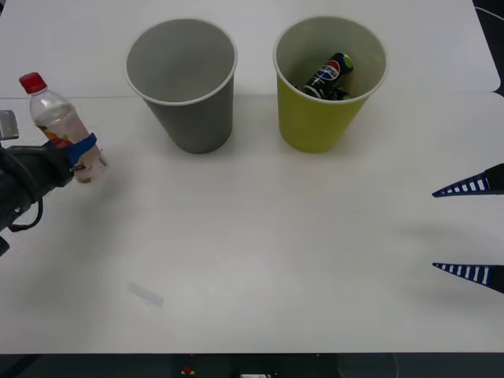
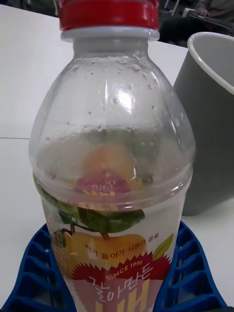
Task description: Put the can into the green bin and the plastic bottle into the gray bin
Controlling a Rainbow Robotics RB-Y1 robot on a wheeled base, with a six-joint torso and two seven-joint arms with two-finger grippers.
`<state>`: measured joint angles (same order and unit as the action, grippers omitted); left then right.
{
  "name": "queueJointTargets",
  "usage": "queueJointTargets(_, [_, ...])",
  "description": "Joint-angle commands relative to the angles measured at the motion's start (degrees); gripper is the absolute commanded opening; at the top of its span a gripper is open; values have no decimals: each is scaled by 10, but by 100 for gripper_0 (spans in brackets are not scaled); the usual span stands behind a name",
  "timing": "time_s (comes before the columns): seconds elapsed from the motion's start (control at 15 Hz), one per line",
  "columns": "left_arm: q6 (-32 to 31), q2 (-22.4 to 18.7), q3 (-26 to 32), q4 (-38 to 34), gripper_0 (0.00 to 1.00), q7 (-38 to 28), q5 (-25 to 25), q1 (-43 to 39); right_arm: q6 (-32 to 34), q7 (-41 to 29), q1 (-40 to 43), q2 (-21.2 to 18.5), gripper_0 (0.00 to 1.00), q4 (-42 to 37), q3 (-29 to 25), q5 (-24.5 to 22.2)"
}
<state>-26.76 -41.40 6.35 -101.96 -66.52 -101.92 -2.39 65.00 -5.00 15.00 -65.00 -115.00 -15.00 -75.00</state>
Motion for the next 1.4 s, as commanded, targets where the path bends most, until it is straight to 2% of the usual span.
queueJointTargets(0.07, [-118,0,63,-43,0,-60,-28,-2,0,0,0,0,100,0,0,0])
queueJointTargets(0.27, [-210,0,104,-105,0,-141,-105,3,0,0,0,0,100,0,0,0])
queueJointTargets(0.33, [-244,0,115,-123,0,-149,-127,13,0,0,0,0,100,0,0,0])
queueJointTargets(0.73, [-414,-2,153,-125,0,-150,-140,118,0,0,0,0,100,0,0,0])
queueJointTargets(0.93, [-503,-17,159,-125,0,-150,-155,186,0,0,0,0,100,0,0,0])
queueJointTargets(1.13, [-554,-35,154,-114,0,-150,-146,239,0,0,0,0,100,0,0,0])
queueJointTargets(1.4, [-562,-61,96,-66,0,-150,-108,317,0,0,0,0,100,0,0,0])
